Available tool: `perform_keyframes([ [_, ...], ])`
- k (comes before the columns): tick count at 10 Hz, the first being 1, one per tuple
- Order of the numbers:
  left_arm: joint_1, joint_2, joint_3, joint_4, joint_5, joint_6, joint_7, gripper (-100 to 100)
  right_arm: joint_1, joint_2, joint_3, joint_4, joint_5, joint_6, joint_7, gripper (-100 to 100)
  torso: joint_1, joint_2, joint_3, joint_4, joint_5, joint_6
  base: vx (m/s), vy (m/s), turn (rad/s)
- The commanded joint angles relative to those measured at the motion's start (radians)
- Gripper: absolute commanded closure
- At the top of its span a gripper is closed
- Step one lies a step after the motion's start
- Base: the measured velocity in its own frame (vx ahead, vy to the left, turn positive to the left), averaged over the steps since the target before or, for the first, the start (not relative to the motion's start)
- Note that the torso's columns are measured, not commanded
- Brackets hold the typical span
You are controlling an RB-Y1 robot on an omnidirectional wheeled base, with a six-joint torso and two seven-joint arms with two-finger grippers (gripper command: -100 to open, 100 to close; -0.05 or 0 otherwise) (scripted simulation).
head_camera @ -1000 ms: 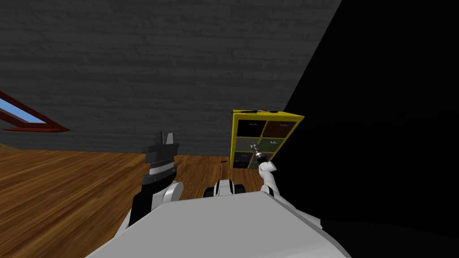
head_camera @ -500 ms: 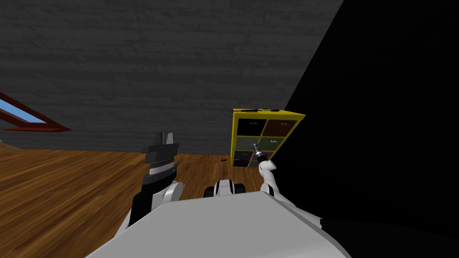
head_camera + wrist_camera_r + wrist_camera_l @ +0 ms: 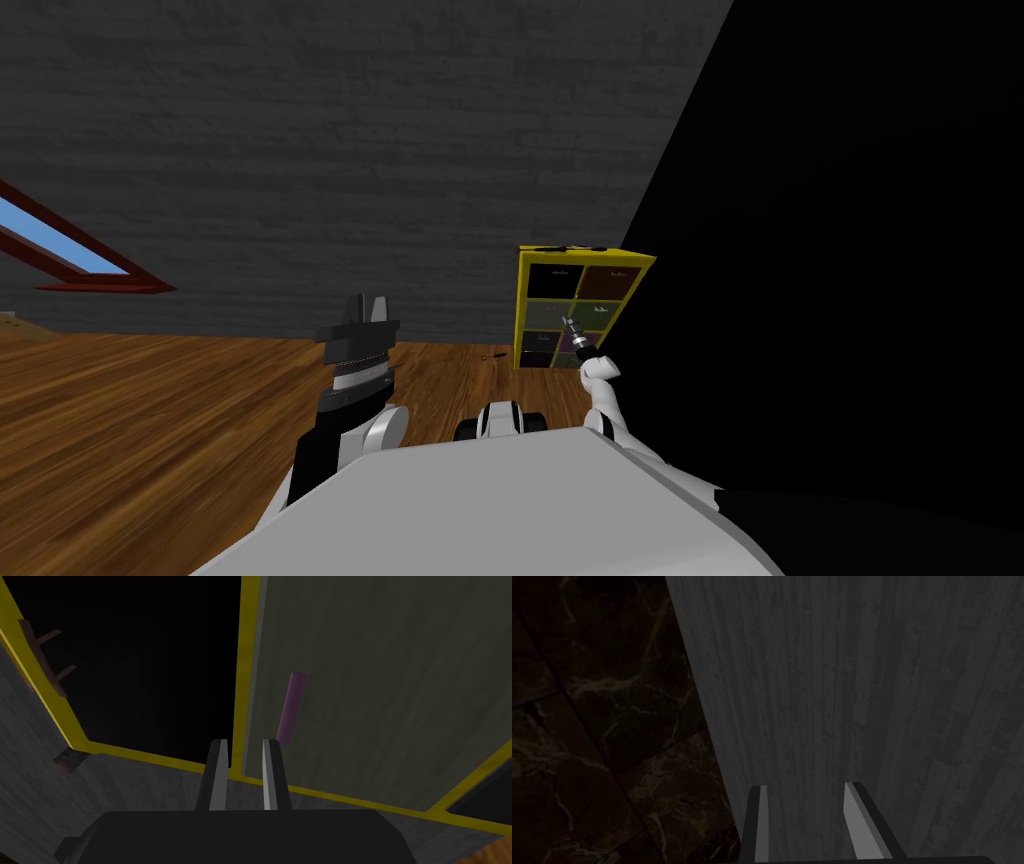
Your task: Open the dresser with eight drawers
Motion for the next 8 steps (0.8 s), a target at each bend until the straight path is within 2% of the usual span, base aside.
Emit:
perform_keyframes([
  [1,0.0,0.0,0.0,0.0,0.0,0.0,0.0,0,0.008,-0.05,-0.011,0.008,-0.018,0.023,0.02,-100,0.0,0.001,0.001,0.0,0.0,0.0,0.093,-0.004,0.011],
  [3,0.0,0.0,0.0,0.0,0.0,0.0,0.0,0,0.029,-0.044,-0.024,0.009,-0.038,0.053,0.044,-100,0.002,0.003,0.002,0.001,0.0,0.0,0.17,-0.016,0.02],
  [4,0.0,0.0,0.0,0.0,0.0,0.0,0.0,0,0.039,-0.062,-0.03,0.009,-0.049,0.069,0.056,-100,0.0,0.006,0.004,0.002,0.0,0.0,0.181,-0.05,0.021],
  [6,0.0,0.0,0.0,0.0,0.0,0.0,0.0,0,0.053,-0.004,-0.036,0.011,-0.059,0.088,0.073,-100,0.001,0.01,0.006,0.003,0.0,0.0,0.141,-0.041,0.015],
  [8,0.0,0.0,0.0,0.0,0.0,0.0,0.0,0,0.056,0.037,-0.038,0.011,-0.061,0.091,0.077,-100,0.004,0.014,0.008,0.004,0.001,0.0,0.045,0.003,0.002],
])
